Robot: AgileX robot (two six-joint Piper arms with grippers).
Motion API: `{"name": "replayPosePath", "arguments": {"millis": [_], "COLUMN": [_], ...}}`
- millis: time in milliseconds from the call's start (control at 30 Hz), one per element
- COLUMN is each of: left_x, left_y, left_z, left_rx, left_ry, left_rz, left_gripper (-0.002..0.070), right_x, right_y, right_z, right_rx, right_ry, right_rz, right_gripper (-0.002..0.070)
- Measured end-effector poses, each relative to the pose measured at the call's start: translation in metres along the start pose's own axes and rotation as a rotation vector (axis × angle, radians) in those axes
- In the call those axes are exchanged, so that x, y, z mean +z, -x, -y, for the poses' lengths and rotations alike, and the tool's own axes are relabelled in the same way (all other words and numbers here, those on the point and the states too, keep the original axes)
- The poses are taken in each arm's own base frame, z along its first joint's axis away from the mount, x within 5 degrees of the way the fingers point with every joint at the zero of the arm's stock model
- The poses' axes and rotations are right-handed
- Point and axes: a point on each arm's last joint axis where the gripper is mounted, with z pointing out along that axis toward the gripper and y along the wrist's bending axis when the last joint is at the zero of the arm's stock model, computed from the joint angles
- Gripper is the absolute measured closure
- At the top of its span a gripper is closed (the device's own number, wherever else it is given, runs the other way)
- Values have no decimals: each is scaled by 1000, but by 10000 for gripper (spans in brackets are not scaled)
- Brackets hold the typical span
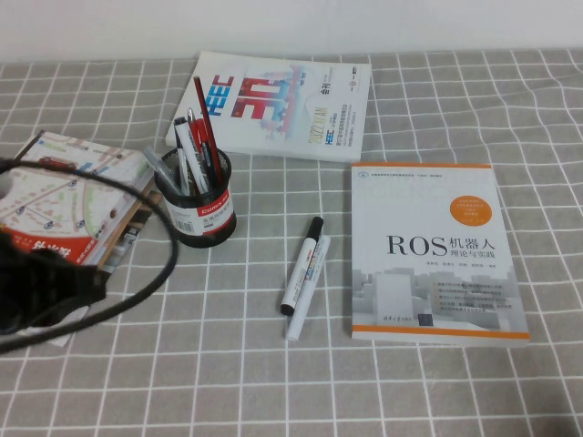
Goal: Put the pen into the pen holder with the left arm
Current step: Pick up the pen on the table
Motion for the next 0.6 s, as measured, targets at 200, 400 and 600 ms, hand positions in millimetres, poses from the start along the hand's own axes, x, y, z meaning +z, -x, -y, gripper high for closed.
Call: {"name": "replayPosePath", "arguments": {"millis": [200, 400, 600], "left_x": [32, 75, 120], "left_y": [21, 46, 64], "left_z": [22, 59, 90], "left_rx": [125, 266, 349], "left_ry": [-12, 36, 25], "left_rz": [-122, -244, -358], "left_gripper": [677, 677, 677], "right_x": [0, 0, 0], "right_y": [0, 0, 0], "right_z": [0, 0, 0], "right_rx": [0, 0, 0], "right_ry": [0, 0, 0], "right_rz": [0, 0, 0], "right_gripper": [691, 691, 691]}}
